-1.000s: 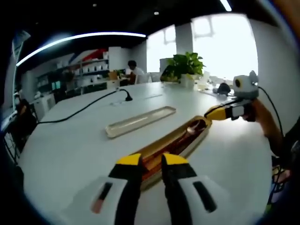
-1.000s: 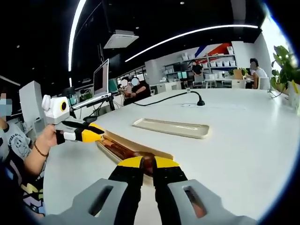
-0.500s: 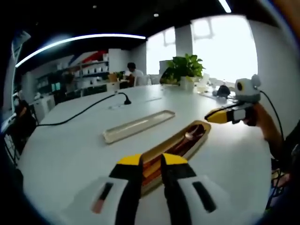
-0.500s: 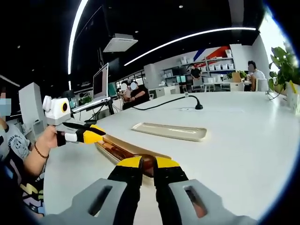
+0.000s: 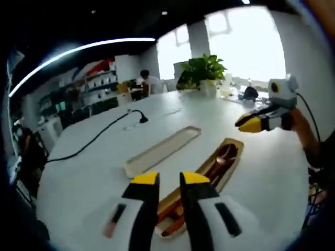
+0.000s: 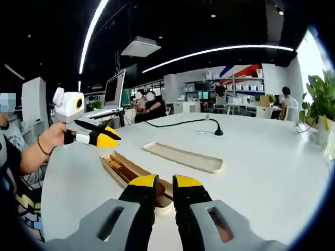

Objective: Arrange the utensils inside the cutlery case until each visible utensil rests in its matching compartment.

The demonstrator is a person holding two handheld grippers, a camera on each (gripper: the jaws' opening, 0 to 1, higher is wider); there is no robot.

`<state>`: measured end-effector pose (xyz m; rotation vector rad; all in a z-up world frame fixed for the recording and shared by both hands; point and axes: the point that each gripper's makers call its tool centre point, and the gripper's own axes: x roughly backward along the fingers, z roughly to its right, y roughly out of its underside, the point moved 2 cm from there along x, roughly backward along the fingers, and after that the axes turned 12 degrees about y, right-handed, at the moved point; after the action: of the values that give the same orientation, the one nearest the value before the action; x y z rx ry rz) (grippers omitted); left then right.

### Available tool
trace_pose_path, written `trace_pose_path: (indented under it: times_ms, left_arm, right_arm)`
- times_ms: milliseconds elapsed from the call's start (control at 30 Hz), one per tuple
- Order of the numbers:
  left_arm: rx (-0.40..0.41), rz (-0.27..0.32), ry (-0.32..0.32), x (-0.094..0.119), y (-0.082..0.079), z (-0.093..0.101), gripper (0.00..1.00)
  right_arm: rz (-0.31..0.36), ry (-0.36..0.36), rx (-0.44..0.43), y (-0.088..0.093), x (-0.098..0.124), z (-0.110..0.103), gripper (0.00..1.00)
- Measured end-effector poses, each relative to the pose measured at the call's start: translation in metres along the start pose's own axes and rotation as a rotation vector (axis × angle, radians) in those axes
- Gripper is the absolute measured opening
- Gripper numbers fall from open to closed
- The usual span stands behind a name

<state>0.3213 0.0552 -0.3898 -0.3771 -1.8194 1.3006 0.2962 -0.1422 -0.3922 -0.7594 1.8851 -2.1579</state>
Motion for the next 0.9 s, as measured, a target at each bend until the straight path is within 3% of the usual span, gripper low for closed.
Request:
trace_pose_path:
  times_ms: [233,400,533,633,733,833,900]
  left_arm:
    - [-0.02,-0.082,-0.001,-0.011,-0.011,-0.022,0.17]
    - [0.09,-0.107,0.063,-0.019,-0.008,-0.025,0.21]
    - [0.106,-0.14,0.053,-0.024,-0.01,-0.04,0.21]
    - [0.16,-0.161,0.087,-0.028,-0.01,-0.043,0.22]
    - [0.285,-0.194,0.164,-0.034,-0.005,-0.044,0.24]
    - [0.393,-0.209,0.13,-0.04,0.0,-0.061,0.24]
    - [0.432,-0.234,0.13,-0.043,0.007,-0.072,0.24]
  right_arm:
    - [0.028,0.054,0.067,-0.038,0.004,0.037,0.11]
    - [-0.007,0.071,0.136,-0.052,-0.012,0.055,0.15]
    - [-0.072,0.069,0.197,-0.048,-0.033,0.06,0.15]
    - [-0.159,0.009,0.171,-0.038,-0.049,0.058,0.14]
    - [-0.23,-0.023,0.156,-0.029,-0.067,0.058,0.17]
    - [-0.328,-0.028,0.196,-0.011,-0.082,0.061,0.18]
    - [-0.353,-0.033,0.221,-0.001,-0.093,0.063,0.17]
